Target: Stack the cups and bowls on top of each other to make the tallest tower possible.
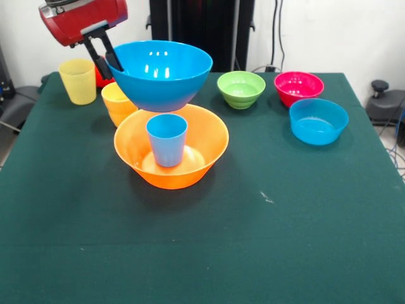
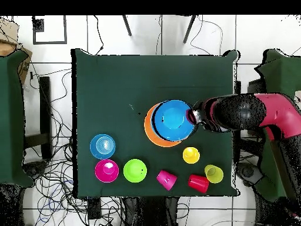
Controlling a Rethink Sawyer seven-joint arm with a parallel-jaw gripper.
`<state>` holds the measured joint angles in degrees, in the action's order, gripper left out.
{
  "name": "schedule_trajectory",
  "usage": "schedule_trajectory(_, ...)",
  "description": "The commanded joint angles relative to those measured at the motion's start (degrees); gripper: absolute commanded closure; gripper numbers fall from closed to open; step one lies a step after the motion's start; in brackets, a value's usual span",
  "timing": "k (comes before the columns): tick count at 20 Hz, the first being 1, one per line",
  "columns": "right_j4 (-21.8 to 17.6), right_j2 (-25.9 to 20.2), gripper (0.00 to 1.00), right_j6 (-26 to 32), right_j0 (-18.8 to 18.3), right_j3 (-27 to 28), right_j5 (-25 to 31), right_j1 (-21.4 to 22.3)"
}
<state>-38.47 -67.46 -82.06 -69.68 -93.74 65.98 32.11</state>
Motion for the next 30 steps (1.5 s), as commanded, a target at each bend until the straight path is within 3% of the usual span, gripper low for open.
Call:
schedule_trajectory(1, -3.51, 4.45, 1.00, 17.63, 2.96, 2.28, 2.81, -0.82)
schedule_trajectory(30, -6.42, 4.80, 1.00, 15.18, 2.17, -0.67, -2.48, -1.74)
